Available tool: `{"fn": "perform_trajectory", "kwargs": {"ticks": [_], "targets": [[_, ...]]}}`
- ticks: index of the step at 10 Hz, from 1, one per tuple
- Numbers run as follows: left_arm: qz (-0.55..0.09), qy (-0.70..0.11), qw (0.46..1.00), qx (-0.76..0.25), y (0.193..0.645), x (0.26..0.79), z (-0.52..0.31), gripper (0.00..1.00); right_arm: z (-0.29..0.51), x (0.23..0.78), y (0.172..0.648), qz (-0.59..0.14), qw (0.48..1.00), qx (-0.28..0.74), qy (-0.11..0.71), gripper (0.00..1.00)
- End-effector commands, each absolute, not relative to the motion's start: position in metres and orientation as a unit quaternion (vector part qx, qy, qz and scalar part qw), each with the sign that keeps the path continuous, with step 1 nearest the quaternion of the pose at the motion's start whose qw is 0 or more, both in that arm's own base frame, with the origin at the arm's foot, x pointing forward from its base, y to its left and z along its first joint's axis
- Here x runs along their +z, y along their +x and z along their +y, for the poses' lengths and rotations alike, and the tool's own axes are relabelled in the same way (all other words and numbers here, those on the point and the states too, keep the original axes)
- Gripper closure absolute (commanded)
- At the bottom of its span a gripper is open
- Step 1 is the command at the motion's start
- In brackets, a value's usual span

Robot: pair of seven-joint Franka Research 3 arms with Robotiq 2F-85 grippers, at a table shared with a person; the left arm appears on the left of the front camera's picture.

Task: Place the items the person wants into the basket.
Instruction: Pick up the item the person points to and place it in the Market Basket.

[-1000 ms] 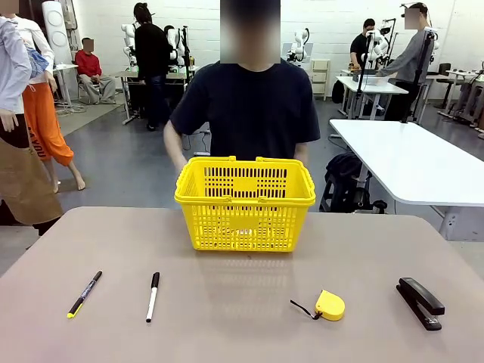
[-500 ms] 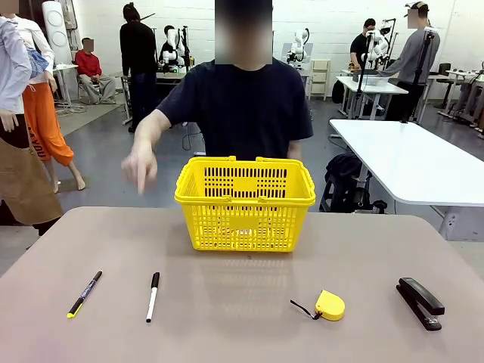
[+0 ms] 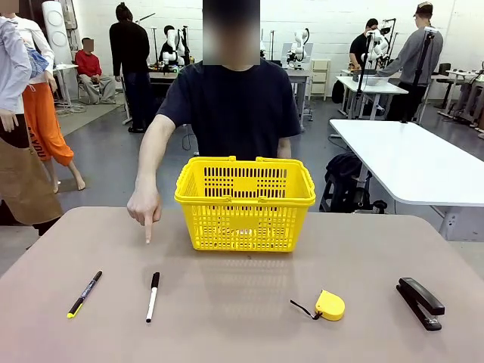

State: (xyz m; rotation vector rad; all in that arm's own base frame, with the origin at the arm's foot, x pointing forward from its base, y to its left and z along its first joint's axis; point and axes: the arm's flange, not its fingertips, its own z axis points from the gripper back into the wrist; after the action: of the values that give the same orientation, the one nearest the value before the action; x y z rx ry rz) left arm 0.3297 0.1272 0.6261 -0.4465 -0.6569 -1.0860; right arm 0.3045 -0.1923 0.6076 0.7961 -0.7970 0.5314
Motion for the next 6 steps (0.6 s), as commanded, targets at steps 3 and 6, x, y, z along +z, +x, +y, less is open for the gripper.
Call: {"fn": "perform_trajectory", "kwargs": {"ticks": [3, 6], "targets": [[-0.304, -0.207, 0.782, -0.503, 0.33, 0.626, 0.127, 0.0, -0.191, 0.609, 0.307, -0.384, 0.803, 0.253, 0.38, 0.0], [-0.182, -0.215, 0.833, -0.477, 0.368, 0.642, -0.005, 0.0, -0.191, 0.609, 0.307, -0.384, 0.803, 0.253, 0.38, 0.0]]}}
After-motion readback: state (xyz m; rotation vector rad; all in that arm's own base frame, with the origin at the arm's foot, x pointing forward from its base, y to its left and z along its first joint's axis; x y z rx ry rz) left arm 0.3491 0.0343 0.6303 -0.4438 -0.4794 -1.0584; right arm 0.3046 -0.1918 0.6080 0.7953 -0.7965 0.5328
